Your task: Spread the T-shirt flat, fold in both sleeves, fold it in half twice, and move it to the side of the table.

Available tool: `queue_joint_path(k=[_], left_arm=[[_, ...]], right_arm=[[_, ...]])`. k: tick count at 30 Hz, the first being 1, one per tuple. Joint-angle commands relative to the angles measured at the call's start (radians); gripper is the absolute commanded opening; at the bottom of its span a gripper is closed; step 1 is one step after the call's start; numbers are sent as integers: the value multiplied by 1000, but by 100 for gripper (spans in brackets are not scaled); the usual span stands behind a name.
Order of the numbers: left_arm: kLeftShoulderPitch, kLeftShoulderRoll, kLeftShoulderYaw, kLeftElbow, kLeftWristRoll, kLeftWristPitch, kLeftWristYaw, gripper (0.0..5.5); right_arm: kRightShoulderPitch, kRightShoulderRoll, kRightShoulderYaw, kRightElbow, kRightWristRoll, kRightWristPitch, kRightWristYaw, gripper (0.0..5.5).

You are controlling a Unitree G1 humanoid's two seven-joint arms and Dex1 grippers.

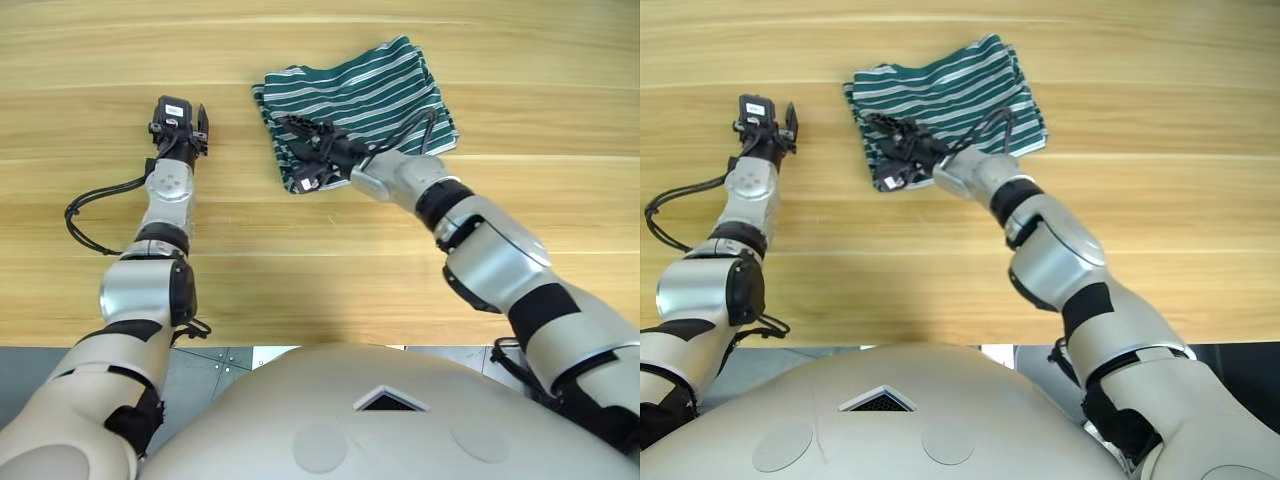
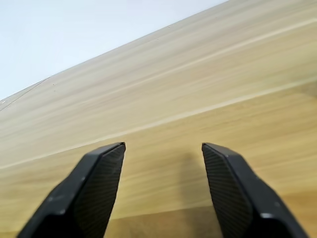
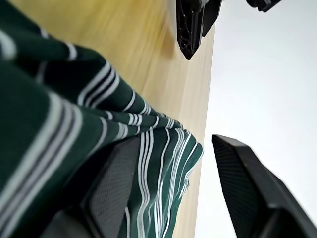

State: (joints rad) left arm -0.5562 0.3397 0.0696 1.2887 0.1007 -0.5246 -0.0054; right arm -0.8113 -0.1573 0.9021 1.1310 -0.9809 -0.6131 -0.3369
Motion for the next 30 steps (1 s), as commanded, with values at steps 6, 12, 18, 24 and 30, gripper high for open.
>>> queue_joint_path(k=[6, 12, 18, 24, 30], left_arm=[[-19, -21, -40, -4, 41, -27, -22, 288], [-7, -25, -108, -33, 108, -95, -35, 288], [6, -22, -174, -154, 126, -326, -149, 288], [57, -175, -408, -375, 165, -507, -386, 288], [89, -265, -678, -347, 485, -463, -346, 288]], right_arm=[[650, -803, -31, -777, 497, -371, 419, 273], [943, -1027, -317, -1036, 815, -297, 367, 273], [744, -757, -460, -1140, 1390, -350, 468, 273], [584, -521, -699, -886, 1525, -40, 415, 273], [463, -419, -873, -693, 1386, 48, 381, 273]])
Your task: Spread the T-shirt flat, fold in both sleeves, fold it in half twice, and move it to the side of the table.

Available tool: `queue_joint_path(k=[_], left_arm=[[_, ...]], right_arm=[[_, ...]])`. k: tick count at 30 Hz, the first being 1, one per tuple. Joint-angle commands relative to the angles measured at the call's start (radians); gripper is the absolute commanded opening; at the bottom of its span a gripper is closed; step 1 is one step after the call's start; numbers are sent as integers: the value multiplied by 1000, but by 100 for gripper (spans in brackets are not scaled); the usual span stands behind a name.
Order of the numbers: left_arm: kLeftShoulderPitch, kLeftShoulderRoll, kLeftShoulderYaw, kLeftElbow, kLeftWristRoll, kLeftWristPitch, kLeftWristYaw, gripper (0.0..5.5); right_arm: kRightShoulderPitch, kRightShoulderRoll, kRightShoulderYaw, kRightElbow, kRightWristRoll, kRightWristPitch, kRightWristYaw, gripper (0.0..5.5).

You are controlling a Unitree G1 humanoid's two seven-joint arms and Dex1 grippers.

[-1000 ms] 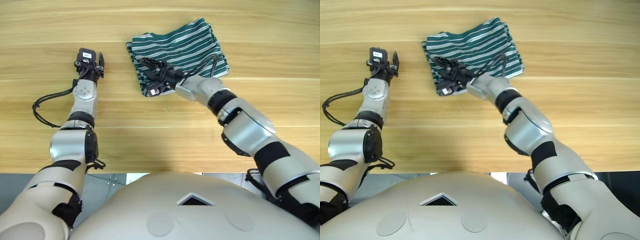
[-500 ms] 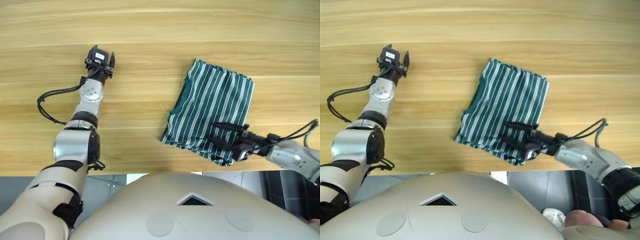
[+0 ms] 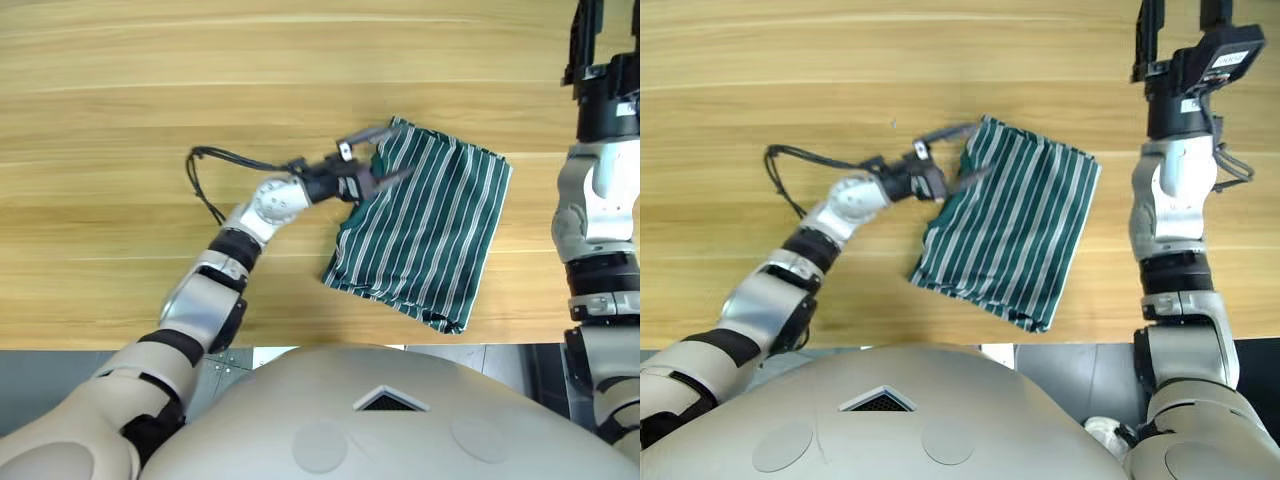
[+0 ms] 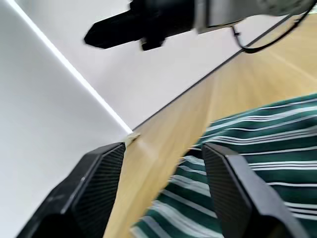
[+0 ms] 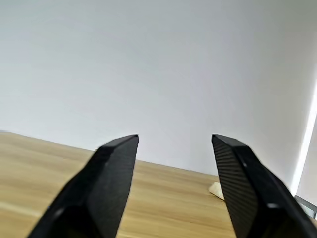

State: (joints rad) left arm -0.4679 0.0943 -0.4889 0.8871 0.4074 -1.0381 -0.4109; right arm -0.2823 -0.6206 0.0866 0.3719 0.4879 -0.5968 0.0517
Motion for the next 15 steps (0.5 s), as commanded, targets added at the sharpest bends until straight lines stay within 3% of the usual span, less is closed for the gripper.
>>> queue_joint_path(k=[1, 5, 8, 15], left_arm=[[-3, -29, -147, 88, 218, 75, 88, 288], [-55, 1, -220, 202, 364, 205, 291, 288], [-67, 90, -180, 251, 341, 269, 392, 288], [123, 214, -112, 241, 219, 269, 390, 288]], right_arm=[[-76, 56, -66, 79, -121, 36, -11, 273], [-86, 97, -91, 86, -235, 42, -8, 273], [-79, 113, -95, 68, -314, 35, 6, 273], [-50, 121, -100, 61, -437, 36, 35, 273]])
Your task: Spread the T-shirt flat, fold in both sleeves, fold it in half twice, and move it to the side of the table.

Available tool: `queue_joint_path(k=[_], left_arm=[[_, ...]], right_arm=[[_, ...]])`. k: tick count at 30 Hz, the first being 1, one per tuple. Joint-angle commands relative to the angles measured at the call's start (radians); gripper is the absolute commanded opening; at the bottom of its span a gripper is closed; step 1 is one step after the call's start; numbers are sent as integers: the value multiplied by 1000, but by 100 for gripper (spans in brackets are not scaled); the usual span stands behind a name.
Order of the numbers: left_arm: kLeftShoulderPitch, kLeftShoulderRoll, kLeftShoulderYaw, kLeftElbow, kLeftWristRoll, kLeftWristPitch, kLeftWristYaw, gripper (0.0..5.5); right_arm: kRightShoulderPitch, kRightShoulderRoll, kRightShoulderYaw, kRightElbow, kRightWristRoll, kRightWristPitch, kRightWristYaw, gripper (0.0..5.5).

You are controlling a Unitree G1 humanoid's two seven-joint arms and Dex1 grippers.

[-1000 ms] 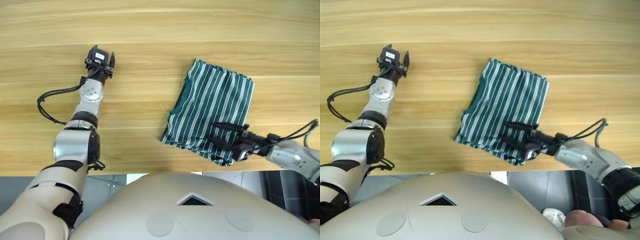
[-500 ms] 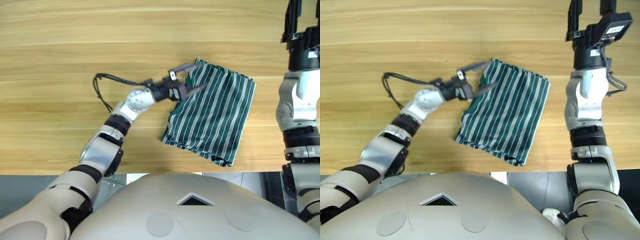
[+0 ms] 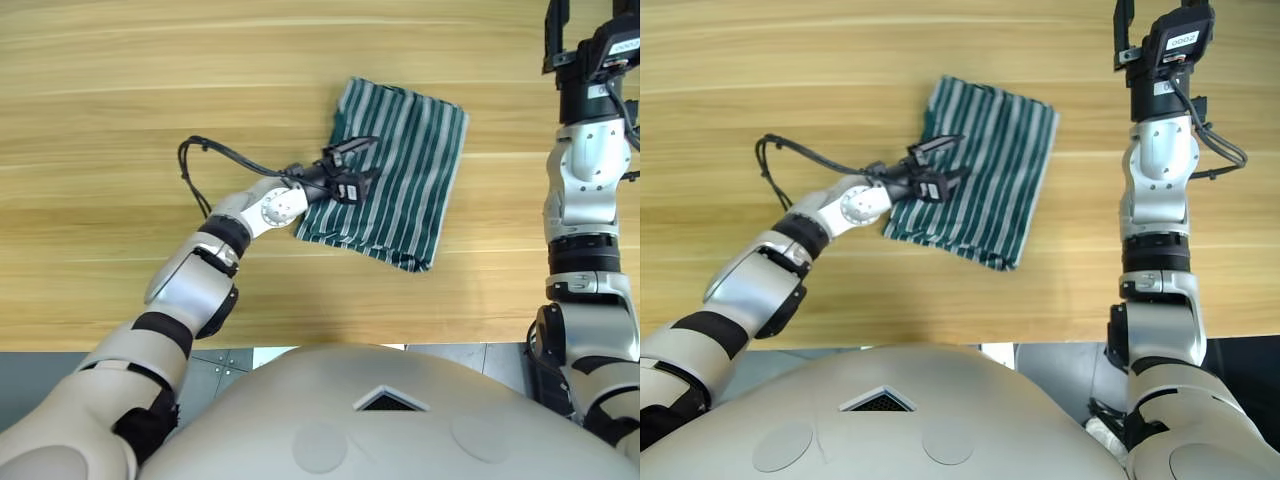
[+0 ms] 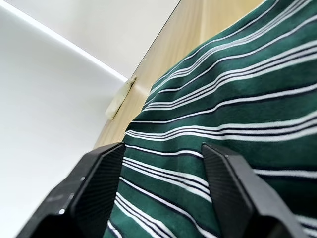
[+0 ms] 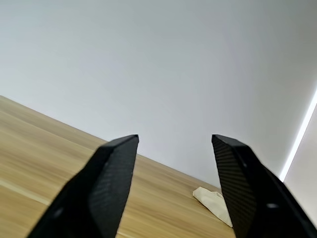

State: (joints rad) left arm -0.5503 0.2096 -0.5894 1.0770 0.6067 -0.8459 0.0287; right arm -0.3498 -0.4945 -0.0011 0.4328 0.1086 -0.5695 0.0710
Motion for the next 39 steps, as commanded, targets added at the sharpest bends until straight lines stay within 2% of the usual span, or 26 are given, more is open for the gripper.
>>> queue_joint_path(k=[1, 7, 12, 14, 17, 19, 21, 23, 25, 28, 30, 33, 39], left_arm=[[243, 106, -1, 29, -2, 75, -50, 288], [384, 99, 28, -218, -94, 38, -47, 288], [456, 151, 104, -454, -150, 51, -29, 288], [476, 167, 166, -600, -185, 52, -14, 288], [475, 234, 396, -836, -309, 36, 46, 288], [510, 318, 535, -939, -388, 35, 28, 288], [592, 403, 598, -1006, -438, 46, -45, 288], [724, 516, 640, -970, -337, 95, -112, 288], [824, 613, 641, -902, -195, 162, -162, 288], [904, 704, 557, -897, -71, 224, -297, 288], [957, 721, 439, -1012, -131, 212, -468, 288], [941, 742, 338, -1053, -158, 192, -591, 288], [874, 702, 199, -1068, -200, 152, -682, 288]], right_arm=[[26, -10, -7, 8, -86, 7, 17, 273], [48, -14, 15, 35, -210, -14, 8, 273], [35, -3, 1, 61, -241, -45, 3, 273], [49, -13, -12, 55, -264, -94, -19, 273], [132, -84, -37, 7, -314, -183, -14, 273], [240, -175, -32, -18, -434, -247, -16, 273], [349, -251, -9, -20, -603, -256, -60, 273], [491, -307, 59, -35, -796, -215, -96, 273], [604, -332, 84, -97, -871, -183, -87, 273], [746, -410, 85, -310, -875, -120, 60, 273], [771, -434, 130, -420, -848, -115, 158, 273], [776, -449, 174, -478, -831, -105, 237, 273], [835, -491, 207, -527, -790, -99, 308, 273]])
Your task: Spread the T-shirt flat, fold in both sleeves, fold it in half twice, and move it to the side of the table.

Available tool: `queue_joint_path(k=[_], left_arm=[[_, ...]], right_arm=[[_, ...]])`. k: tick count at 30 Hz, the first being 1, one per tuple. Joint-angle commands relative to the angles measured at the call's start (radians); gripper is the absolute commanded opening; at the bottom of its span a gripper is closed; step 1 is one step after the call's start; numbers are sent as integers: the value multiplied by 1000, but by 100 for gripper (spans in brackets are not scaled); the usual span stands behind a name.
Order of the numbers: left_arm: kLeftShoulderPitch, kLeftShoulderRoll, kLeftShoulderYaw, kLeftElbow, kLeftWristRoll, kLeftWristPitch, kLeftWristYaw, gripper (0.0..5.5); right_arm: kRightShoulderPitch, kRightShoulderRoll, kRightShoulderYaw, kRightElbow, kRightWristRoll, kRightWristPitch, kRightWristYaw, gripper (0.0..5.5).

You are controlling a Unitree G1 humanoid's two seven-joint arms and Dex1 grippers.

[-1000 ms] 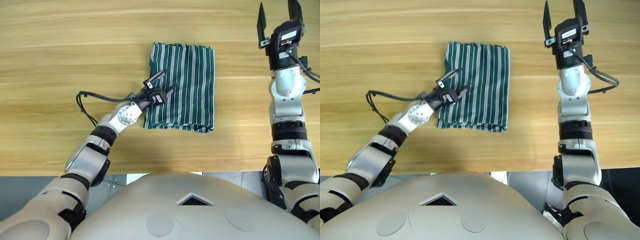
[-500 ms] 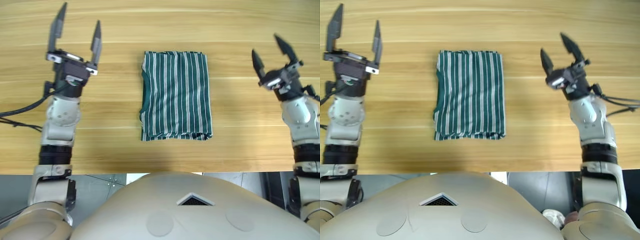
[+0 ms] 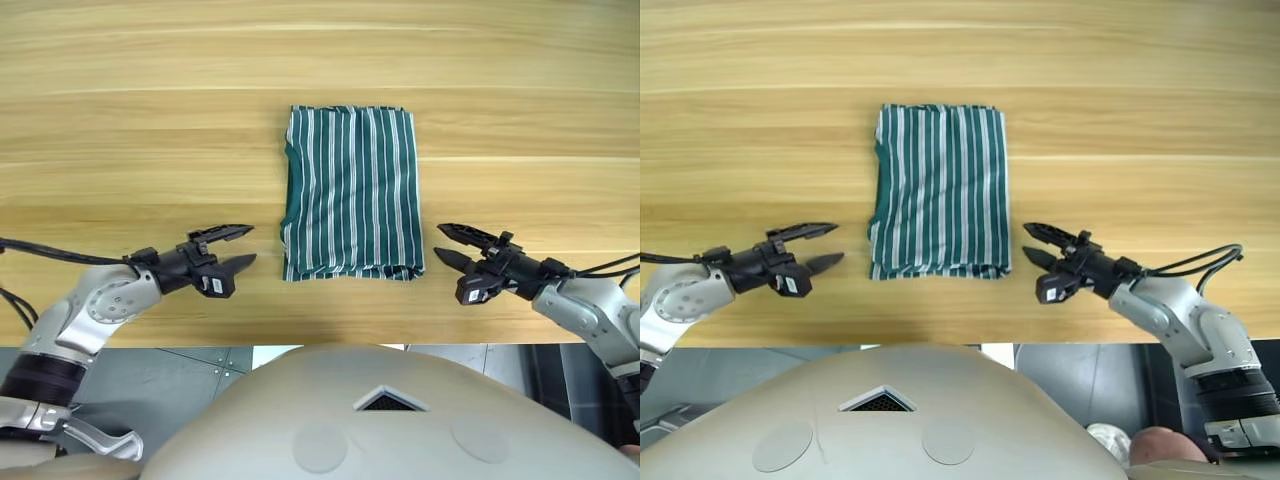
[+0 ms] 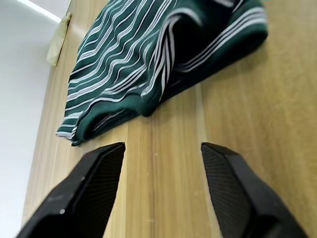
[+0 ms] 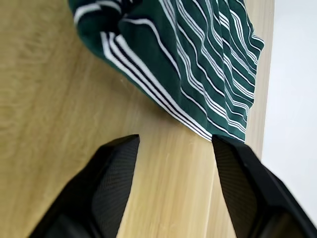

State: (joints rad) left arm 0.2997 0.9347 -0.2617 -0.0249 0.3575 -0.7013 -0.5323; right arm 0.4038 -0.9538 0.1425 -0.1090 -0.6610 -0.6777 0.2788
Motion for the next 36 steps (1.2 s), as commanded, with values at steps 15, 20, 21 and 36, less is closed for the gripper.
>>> queue_joint_path(k=[15, 20, 21, 36], left_arm=[[-133, -80, -237, 148, 80, -42, -111, 288], [-146, -92, -253, 165, 97, -52, -112, 275], [-149, -93, -257, 167, 96, -55, -113, 258], [-150, -96, -259, 221, 125, -56, -60, 45]], right_arm=[[-5, -17, 165, 12, 14, 16, 147, 273], [-31, -23, 174, 2, 37, 27, 166, 273], [-32, -26, 174, 0, 43, 29, 169, 273], [-74, -5, 154, -9, 86, 47, 198, 14]])
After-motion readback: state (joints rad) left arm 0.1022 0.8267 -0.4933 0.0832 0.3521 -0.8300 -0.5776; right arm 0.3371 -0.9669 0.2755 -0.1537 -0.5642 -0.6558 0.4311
